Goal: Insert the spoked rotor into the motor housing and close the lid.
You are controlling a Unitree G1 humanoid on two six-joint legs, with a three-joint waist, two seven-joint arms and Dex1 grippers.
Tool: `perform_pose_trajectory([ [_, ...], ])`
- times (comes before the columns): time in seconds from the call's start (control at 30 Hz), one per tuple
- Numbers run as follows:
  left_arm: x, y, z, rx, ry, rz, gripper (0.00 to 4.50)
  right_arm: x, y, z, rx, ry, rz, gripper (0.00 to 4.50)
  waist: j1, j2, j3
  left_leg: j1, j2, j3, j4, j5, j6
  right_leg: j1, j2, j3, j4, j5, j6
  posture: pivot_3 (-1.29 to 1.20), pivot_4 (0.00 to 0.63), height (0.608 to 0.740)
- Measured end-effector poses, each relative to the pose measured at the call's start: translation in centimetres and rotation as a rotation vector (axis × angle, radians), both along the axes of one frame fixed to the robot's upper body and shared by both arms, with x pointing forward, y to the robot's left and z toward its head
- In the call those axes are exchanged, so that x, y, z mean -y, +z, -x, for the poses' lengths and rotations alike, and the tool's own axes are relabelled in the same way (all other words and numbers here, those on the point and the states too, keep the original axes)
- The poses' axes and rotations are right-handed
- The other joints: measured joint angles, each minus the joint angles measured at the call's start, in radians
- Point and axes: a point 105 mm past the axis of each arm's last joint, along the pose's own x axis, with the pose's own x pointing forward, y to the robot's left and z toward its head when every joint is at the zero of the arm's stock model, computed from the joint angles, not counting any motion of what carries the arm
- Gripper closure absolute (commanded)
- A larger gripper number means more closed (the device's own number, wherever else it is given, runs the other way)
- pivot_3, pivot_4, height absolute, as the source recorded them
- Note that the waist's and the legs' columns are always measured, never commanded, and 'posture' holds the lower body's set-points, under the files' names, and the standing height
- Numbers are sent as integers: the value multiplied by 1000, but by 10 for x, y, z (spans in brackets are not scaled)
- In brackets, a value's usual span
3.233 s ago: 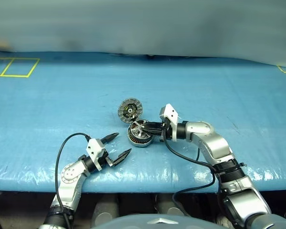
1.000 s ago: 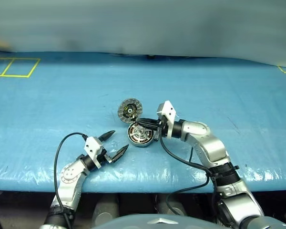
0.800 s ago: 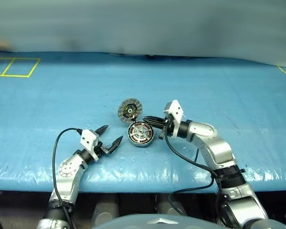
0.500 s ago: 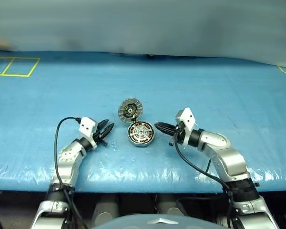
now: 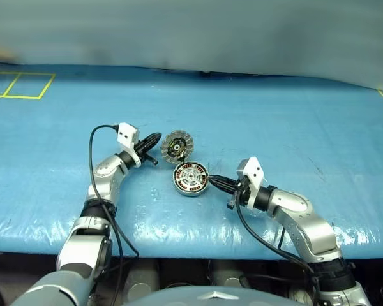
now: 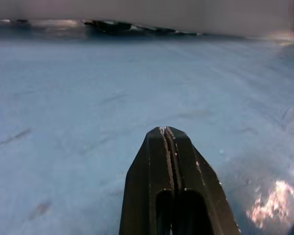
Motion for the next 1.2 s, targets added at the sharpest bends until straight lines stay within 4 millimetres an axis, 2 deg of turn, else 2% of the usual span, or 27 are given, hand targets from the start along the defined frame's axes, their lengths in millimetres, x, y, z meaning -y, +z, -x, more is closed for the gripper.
perform_pose_trajectory([
  [0.13,17,12,1,-18,-169,36,4455,3,-1,1,0,-16,5,4500,-10,0,0,1,0,0,0,0,0,0,1,0,1,0,0,0,150,740],
  [0.27,33,11,10,-108,-361,42,4455,5,-2,4,-2,-42,6,4500,-9,0,0,0,0,-1,0,0,0,0,0,0,1,-1,0,0,150,740],
  [0.37,43,7,18,-163,-486,-24,4455,8,-2,5,4,-67,6,4500,-8,0,0,0,0,-1,0,0,0,0,0,0,1,-1,0,0,150,740],
  [0.53,52,12,29,-181,-618,-22,4455,13,-5,7,-5,-100,10,4500,-8,0,0,0,0,-1,0,0,0,0,0,0,1,-1,0,0,150,740],
  [0.67,65,14,44,-179,-753,-47,4455,19,-6,7,-7,-136,15,4500,-6,0,0,0,0,-1,1,0,0,0,0,0,1,-1,0,0,150,740],
  [0.77,73,6,61,-188,-850,-104,4455,26,-4,4,7,-167,21,4500,-7,0,0,1,0,0,0,0,0,0,0,0,2,-1,0,0,150,740],
  [0.93,74,-17,78,-238,-876,-136,4455,31,1,-1,38,-203,28,4500,-8,0,0,2,1,0,1,0,0,0,1,0,3,-1,-1,0,150,740],
  [1.2,70,-23,81,-203,-818,-169,4455,22,7,-4,66,-178,11,4500,-4,0,0,2,0,0,2,0,0,2,0,1,3,-1,0,0,150,740],
])
